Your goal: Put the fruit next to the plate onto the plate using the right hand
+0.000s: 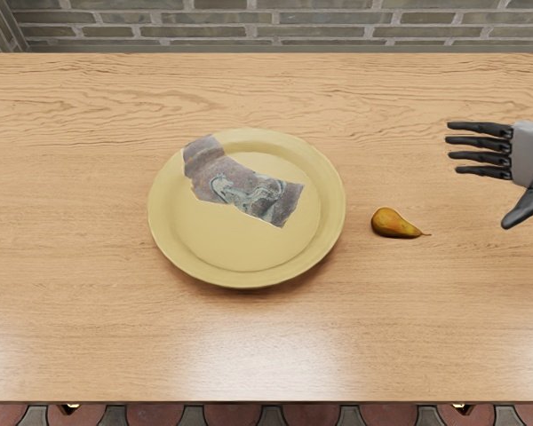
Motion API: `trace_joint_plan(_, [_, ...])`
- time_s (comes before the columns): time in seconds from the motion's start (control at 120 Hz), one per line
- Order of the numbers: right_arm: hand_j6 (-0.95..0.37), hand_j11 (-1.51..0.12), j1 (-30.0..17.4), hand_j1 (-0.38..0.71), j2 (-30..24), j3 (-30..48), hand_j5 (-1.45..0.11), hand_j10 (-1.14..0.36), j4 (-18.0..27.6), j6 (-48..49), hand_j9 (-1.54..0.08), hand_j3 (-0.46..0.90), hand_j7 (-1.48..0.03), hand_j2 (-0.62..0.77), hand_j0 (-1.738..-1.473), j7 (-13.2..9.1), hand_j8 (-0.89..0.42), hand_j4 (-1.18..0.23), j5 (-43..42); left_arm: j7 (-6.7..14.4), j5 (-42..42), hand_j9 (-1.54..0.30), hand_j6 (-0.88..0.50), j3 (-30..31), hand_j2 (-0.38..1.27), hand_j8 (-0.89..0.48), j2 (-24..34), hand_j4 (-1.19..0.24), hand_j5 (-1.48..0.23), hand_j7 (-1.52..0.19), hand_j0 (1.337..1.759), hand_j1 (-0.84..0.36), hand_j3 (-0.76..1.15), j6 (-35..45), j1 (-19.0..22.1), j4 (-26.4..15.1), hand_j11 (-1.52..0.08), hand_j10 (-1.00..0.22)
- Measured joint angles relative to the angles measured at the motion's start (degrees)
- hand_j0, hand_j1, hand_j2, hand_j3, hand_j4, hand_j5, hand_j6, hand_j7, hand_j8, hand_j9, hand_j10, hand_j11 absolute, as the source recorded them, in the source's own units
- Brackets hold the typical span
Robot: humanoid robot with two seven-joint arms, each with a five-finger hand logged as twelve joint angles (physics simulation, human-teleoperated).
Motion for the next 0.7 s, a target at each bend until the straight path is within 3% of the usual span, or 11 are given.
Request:
trace_joint_plan(0.083, [0.0, 0.0, 1.4, -0.35, -0.7, 0.0, 0.0, 0.0, 1.6, 0.0, 0.0, 0.0, 0.0, 0.0, -1.658, -2.0, 0.0, 0.0, -1.6, 0.0, 0.0, 0.0, 0.0, 0.0, 0.0, 0.0, 0.0, 0.0, 0.0, 0.0, 1.658, 0.35, 0.0, 0.0, 0.0, 0.0, 0.0, 0.0])
trace_joint_plan(0.175, [0.0, 0.0, 4.1, -0.35, 2.6, 0.1, 0.0, 0.0, 2.3, 0.0, 0.0, 0.0, 0.0, 0.0, -1.658, -4.5, 0.0, 0.0, -4.1, 0.0, 0.0, 0.0, 0.0, 0.0, 0.0, 0.0, 0.0, 0.0, 0.0, 0.0, 1.658, 0.35, 0.0, 0.0, 0.0, 0.0, 0.0, 0.0])
trace_joint_plan(0.292, [0.0, 0.0, 8.2, -0.35, 6.3, 0.1, 0.0, 0.0, 4.2, 0.0, 0.0, 0.0, 0.0, 0.0, -1.658, -7.3, 0.0, 0.0, -13.7, 0.0, 0.0, 0.0, 0.0, 0.0, 0.0, 0.0, 0.0, 0.0, 0.0, 0.0, 1.658, 0.35, 0.0, 0.0, 0.0, 0.0, 0.0, 0.0])
trace_joint_plan(0.333, [0.0, 0.0, 9.4, -0.35, 7.0, 0.1, 0.0, 0.0, 5.7, -1.6, 0.0, 0.0, 0.0, 0.0, -1.658, -9.7, 0.0, 0.0, -17.0, 0.0, 0.0, 0.0, 0.0, 0.0, 0.0, 0.0, 0.0, 0.0, 0.0, 0.0, 1.658, 0.35, 0.0, 0.0, 0.0, 0.0, 0.0, 0.0])
trace_joint_plan(0.417, [0.0, 0.0, 10.6, -0.35, 8.3, -0.1, 0.0, 0.0, 10.1, -9.5, 0.0, 0.0, 0.0, 0.0, -1.658, -16.2, 0.0, 0.0, -23.3, 0.0, 0.0, 0.0, 0.0, 0.0, 0.0, 0.0, 0.0, 0.0, 0.0, 0.0, 1.658, 0.35, 0.0, 0.0, -0.1, 0.0, 0.0, 0.0])
trace_joint_plan(0.508, [0.0, 0.0, 9.8, -0.35, 11.1, -0.6, 0.0, 0.0, 14.4, -21.3, 0.0, 0.0, 0.0, 0.0, -1.658, -21.1, 0.0, 0.0, -30.1, 0.0, 0.0, 0.0, 0.0, 0.0, 0.0, 0.0, 0.0, 0.0, 0.0, 0.0, 1.658, 0.35, 0.0, 0.0, 0.0, 0.0, 0.0, 0.0])
trace_joint_plan(0.592, [-0.01, 0.0, 7.8, -0.35, 16.8, -0.8, 0.0, 0.0, 16.2, -32.0, 0.0, 0.0, 0.0, 0.0, -1.658, -23.5, 0.0, 0.0, -38.1, 0.0, 0.0, 0.0, 0.0, 0.0, 0.0, 0.0, 0.0, 0.0, 0.0, 0.0, 1.658, 0.35, 0.0, 0.0, 0.0, 0.0, 0.0, 0.0])
trace_joint_plan(0.7, [-0.01, 0.0, 3.6, -0.35, 21.4, -0.8, 0.0, 0.0, 17.0, -40.4, 0.0, 0.0, 0.0, 0.0, -1.658, -24.8, 0.0, 0.0, -46.9, 0.0, 0.0, 0.0, 0.0, 0.0, 0.0, 0.0, 0.0, 0.0, 0.0, 0.0, 1.658, 0.35, 0.0, 0.0, 0.0, 0.0, 0.0, 0.0])
